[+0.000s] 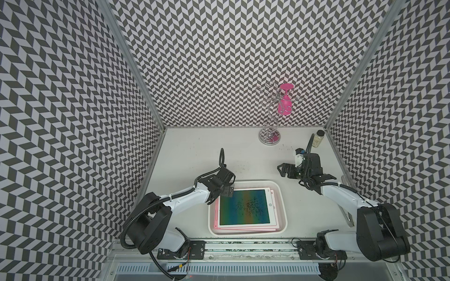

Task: Take out the writing tablet from the storage box
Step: Move the storage box to the center of the board.

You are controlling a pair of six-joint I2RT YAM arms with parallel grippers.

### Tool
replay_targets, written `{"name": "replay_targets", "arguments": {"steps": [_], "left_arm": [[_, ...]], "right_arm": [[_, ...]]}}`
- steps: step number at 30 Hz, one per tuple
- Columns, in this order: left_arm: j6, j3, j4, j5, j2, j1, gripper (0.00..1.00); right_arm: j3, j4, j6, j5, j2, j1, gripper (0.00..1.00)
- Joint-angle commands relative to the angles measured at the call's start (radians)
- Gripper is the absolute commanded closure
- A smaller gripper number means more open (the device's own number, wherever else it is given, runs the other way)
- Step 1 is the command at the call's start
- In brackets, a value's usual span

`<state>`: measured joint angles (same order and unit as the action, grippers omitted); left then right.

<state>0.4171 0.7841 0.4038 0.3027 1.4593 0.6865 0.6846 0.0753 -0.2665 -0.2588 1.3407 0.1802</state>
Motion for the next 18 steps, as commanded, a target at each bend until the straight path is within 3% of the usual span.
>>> {"name": "replay_targets", "arguments": {"steps": [1,7,14,18], "left_arm": [[-0.013,0.081,-0.104,0.075,0.074,-0.043,0.03],[-0.112,0.266,-0.182,0.038,0.258,-0.117,0.05],[-0.218,0.619,-0.183,-0.043,0.484,-0.112,0.04],[-0.24,0.784,-0.156,-0.018,0.543,-0.116,0.01]], "right_arm": [[0.002,-0.043,-0.006,-0.007,-0.004,0.005,0.01],[0.001,-0.051,-0.024,0.012,0.012,0.005,0.01],[0.001,-0.036,-0.029,0.014,0.037,0.004,0.01],[-0.003,-0.026,-0.032,0.022,0.024,0.005,0.01]]}}
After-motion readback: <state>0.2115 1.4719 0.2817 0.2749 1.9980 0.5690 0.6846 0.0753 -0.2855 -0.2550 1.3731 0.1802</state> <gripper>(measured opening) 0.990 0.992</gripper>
